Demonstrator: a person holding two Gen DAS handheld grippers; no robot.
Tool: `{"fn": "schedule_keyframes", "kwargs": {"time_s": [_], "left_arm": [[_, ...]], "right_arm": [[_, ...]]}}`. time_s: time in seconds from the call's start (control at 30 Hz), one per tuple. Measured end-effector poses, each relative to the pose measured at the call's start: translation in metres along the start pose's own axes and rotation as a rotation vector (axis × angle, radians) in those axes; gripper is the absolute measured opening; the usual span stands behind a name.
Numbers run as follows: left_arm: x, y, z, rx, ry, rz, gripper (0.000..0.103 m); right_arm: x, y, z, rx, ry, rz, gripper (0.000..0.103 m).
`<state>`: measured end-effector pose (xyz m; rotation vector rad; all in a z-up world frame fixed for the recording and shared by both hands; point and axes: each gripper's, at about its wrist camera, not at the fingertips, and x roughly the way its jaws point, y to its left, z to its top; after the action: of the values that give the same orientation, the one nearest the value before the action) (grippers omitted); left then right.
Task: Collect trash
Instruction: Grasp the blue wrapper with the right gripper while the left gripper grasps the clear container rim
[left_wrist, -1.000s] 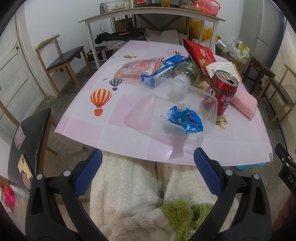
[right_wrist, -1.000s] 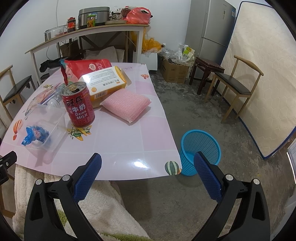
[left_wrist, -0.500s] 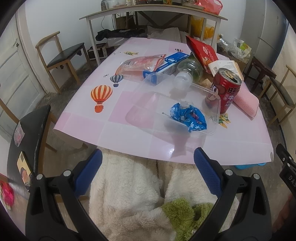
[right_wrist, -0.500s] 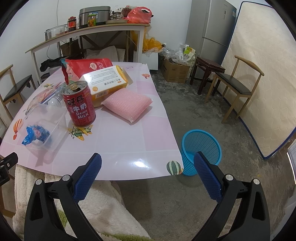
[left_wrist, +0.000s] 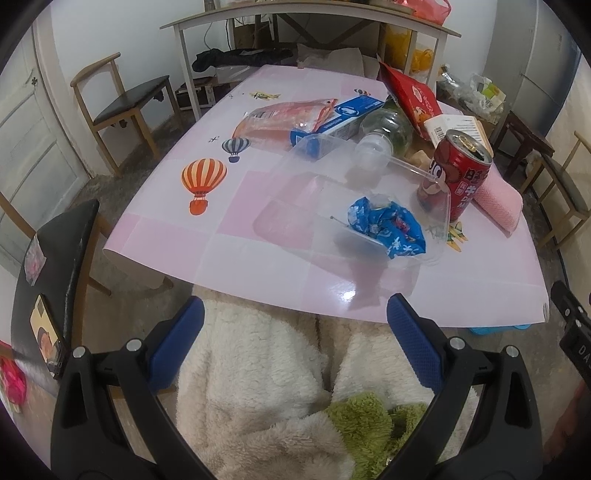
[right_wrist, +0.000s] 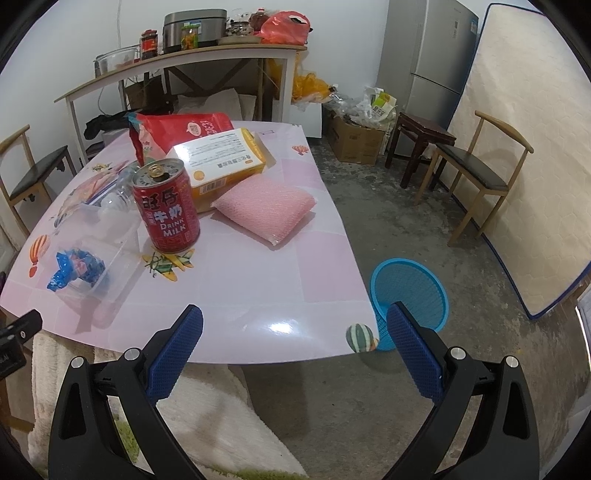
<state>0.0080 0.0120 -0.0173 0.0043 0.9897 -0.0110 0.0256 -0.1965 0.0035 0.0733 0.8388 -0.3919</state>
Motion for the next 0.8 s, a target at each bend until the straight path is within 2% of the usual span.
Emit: {"fn": "schedule_keyframes", "kwargs": {"time_s": [0.17, 0.3, 0.43, 0.57, 0.63, 0.7, 0.8], "left_arm": [[-0.001, 0.010, 0.000, -0.012, -0.042, 0.030, 0.095], [0.006, 0.031, 0.001, -0.057, -0.043, 0.082, 0.095], [0.016, 0.055, 0.002, -0.121, -0.019, 0.096, 0.095], [0.022, 0.071, 0.003, -0.154, -0.038, 0.058, 0.095], [0.023, 0.074, 0.004, -0.152, -0.051, 0.044, 0.095], [0.026, 0.077, 0.006, -0.141, -0.066, 0.014, 0.095], [0.029, 0.080, 0.008, -0.118, -0.091, -0.077, 0.095]], "right_arm": [[0.002, 0.016, 0.011, -0.040, -0.024, 0.041, 0.097], [-0.002, 0.027, 0.025, -0.074, -0.057, 0.167, 0.097], [-0.007, 0.035, 0.035, -0.109, -0.127, 0.278, 0.097], [-0.014, 0.045, 0.043, -0.152, -0.202, 0.360, 0.097], [-0.017, 0.051, 0.048, -0.159, -0.212, 0.399, 0.097], [-0.018, 0.061, 0.053, -0.175, -0.199, 0.443, 0.097], [-0.018, 0.081, 0.057, -0.206, -0.152, 0.536, 0.097]]}}
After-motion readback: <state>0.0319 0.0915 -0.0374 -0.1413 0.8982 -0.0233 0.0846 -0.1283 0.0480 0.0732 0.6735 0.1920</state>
